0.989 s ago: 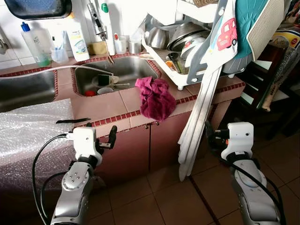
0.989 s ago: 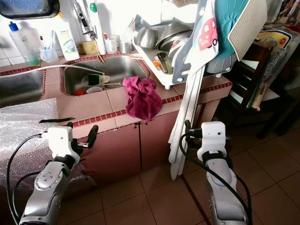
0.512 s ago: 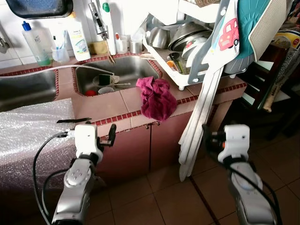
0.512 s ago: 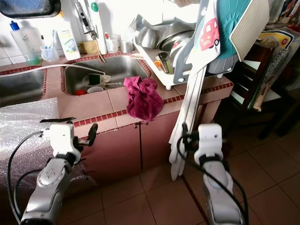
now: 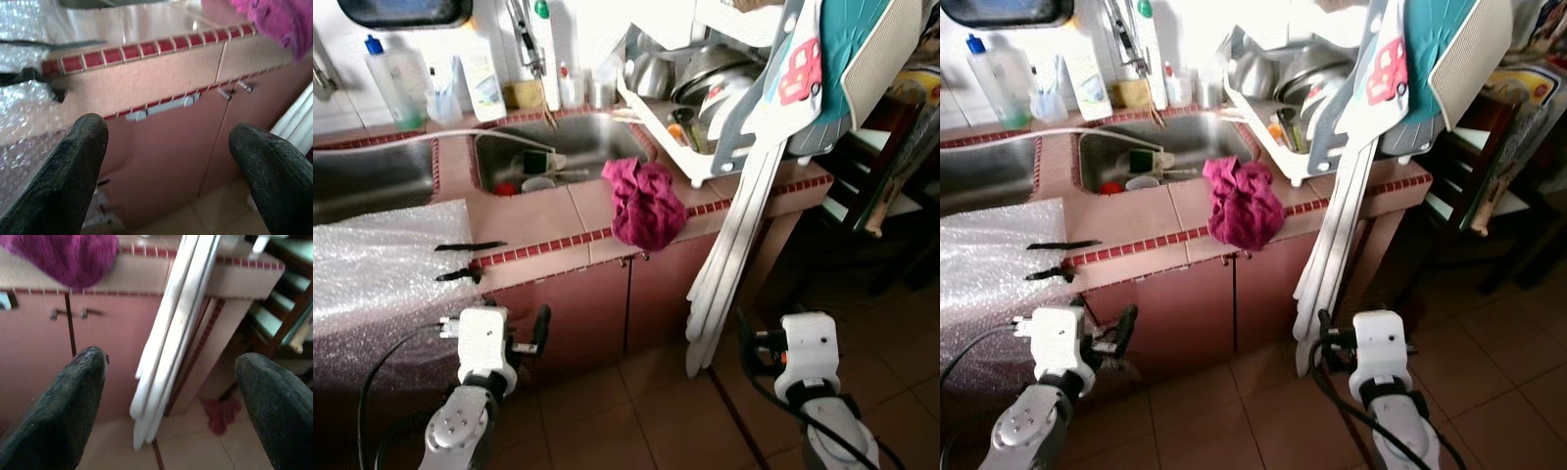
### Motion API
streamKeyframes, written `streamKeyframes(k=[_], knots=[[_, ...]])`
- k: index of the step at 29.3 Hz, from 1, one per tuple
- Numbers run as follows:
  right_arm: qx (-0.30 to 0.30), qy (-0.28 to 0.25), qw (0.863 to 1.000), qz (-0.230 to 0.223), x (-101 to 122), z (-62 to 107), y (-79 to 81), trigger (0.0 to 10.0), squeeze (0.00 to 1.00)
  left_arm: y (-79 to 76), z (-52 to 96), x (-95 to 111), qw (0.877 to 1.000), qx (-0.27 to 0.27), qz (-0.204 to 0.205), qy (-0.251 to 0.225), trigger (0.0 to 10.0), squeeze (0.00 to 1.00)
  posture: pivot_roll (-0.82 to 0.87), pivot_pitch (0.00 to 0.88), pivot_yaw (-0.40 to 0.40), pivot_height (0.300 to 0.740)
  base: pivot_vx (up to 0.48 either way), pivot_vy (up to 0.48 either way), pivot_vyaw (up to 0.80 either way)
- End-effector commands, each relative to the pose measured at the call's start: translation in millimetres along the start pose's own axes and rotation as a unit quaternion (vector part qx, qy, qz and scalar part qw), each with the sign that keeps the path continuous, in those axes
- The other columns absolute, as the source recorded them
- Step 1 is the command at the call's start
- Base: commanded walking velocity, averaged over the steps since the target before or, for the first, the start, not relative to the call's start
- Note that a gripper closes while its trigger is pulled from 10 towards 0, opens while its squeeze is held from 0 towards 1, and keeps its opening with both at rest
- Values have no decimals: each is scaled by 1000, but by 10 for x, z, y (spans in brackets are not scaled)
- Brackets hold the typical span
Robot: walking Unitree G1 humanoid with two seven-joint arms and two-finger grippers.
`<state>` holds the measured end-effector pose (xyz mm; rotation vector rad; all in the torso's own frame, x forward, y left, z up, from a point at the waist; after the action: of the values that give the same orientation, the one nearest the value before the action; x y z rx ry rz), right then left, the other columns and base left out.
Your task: Kitchen organization
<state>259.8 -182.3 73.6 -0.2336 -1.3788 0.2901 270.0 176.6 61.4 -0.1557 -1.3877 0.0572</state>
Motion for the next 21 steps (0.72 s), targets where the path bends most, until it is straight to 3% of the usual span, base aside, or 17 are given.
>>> streamKeyframes(k=[1, 4, 10, 21], knots=[[4, -5, 1000, -1, 51, 29, 5, 10000, 235, -18, 30, 35, 1000, -8, -6, 1, 10000, 0, -10, 134, 11, 740, 0, 0, 0], [8, 10, 1000, -6, 1, 134, 46, 10000, 239, 5, 134, 5, 1000, -9, -10, 17, 10000, 0, -9, 167, 15, 740, 0, 0, 0], [17, 22, 1000, -9, -28, 188, 103, 10000, 243, -35, 161, 11, 999, -18, -14, 28, 10000, 0, -2, 189, 22, 740, 0, 0, 0], [16, 7, 1000, -3, 50, -16, 57, 10000, 235, -109, -15, 117, 1000, -21, -18, 12, 10000, 0, -4, 120, 17, 740, 0, 0, 0]])
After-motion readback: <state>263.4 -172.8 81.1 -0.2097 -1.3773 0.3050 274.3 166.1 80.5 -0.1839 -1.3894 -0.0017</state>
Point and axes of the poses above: a point about 5 cm out from each wrist's last joint towards the gripper, its own z axis pointing back from the gripper into the wrist, its own x axis along the axis of the wrist's last joint, y = z × x, the point moved 5 cm from there along -z, pointing out of the wrist towards the gripper, and after that the axes turned 10 degrees about z, right-handed, at the moved point
